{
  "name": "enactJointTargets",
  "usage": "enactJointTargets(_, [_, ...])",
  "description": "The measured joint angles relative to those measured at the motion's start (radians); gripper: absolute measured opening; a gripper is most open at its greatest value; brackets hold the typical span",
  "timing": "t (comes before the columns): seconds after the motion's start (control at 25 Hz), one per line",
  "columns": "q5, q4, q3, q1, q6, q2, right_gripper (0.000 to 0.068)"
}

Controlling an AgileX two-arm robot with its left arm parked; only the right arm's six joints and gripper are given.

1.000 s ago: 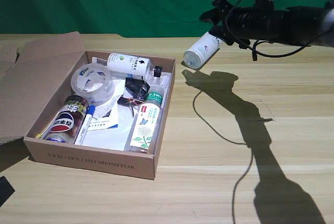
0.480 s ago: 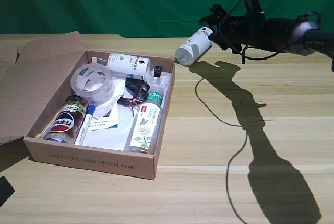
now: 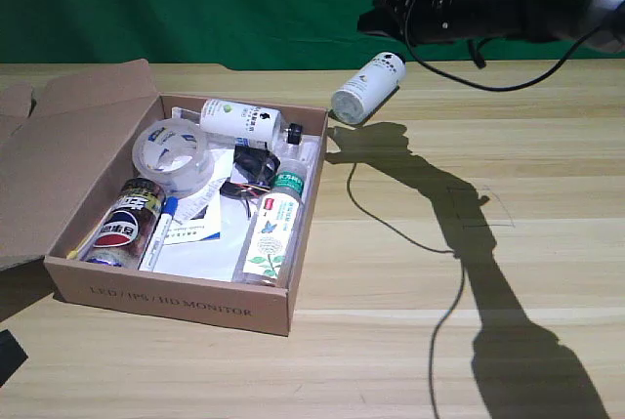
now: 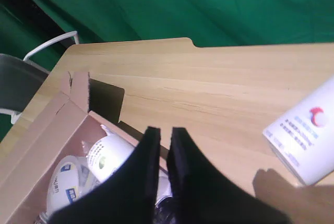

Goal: Place the white bottle into the box.

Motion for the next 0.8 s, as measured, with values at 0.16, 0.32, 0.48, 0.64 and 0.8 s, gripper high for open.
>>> enactJointTargets(0.16, [0.041, -0.153, 0.000, 0.000, 0.078, -0.124, 0.0004])
enactJointTargets(0.32, [0.118, -0.330, -0.002, 0.000, 0.231, -0.222, 0.0003])
enactJointTargets(0.48, [0.176, -0.507, 0.039, 0.000, 0.339, -0.289, 0.0003])
enactJointTargets(0.64, [0.227, -0.641, 0.086, -0.024, 0.427, -0.339, 0.0003])
enactJointTargets(0.8, [0.327, -0.802, 0.098, -0.042, 0.461, -0.380, 0.0003])
